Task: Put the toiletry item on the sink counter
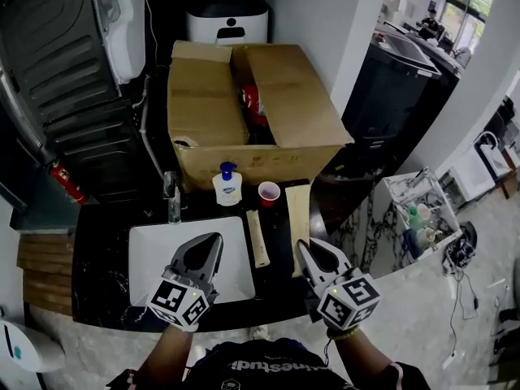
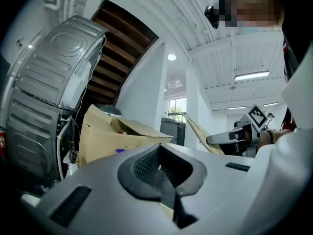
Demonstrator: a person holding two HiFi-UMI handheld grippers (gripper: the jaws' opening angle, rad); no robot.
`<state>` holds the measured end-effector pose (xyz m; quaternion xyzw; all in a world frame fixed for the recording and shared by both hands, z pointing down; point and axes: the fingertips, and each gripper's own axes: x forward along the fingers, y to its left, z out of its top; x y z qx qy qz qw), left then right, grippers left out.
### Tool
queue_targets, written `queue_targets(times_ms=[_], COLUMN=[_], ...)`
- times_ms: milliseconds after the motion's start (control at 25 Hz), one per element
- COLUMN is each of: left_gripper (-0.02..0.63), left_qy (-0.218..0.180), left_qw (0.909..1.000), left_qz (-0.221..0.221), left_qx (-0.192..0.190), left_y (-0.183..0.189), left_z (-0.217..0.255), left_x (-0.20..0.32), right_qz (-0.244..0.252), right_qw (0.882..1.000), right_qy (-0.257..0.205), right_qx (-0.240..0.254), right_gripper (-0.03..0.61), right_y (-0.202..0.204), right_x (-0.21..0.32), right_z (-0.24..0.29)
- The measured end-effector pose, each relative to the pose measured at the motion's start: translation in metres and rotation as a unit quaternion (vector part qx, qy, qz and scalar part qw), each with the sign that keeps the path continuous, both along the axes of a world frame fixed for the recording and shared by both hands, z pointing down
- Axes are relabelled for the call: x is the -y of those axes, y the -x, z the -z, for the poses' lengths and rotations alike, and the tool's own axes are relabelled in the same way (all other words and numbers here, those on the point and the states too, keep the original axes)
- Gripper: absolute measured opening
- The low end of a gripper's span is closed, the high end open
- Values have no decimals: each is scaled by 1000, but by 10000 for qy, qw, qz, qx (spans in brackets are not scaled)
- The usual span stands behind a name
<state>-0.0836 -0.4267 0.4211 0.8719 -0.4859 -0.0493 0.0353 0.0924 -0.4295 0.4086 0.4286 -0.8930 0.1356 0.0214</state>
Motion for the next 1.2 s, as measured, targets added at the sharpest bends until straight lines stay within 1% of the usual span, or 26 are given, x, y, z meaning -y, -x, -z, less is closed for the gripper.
queue_targets(times_ms=[160,320,440,560,720,840,960,1200], left_gripper=[15,15,15,15,15,15,15,15], left_qy=[250,560,746,869,1064,1192,1274,1451], left_qw=[9997,9984,9972,9962,9943,9929,9918,9894], left_qz=[-23,-22,-7,-52,-83,-53,-46,62], left_qx=[48,33,-58,-40,-27,-43,-65,-87], left_y=[-13,-21,-27,-33,-39,-39,-38,-32], left_z=[-29,-62,-81,-95,-116,-126,-133,-144], left_x=[28,53,68,80,89,97,103,108], right_qz=[-173,-319,-366,-427,-456,-376,-393,-318], right_qw=[9983,9927,9869,9801,9688,9602,9513,9405], right_qy=[555,1165,1567,1937,2418,2737,3030,3353], right_qx=[10,-53,-113,-126,-296,-409,-417,-452], right_gripper=[69,69,69,69,69,69,69,69], right_y=[-10,-18,-22,-25,-26,-20,-17,-10], right_x=[34,61,76,89,97,103,111,120], right_z=[-45,-100,-137,-171,-214,-239,-260,-281])
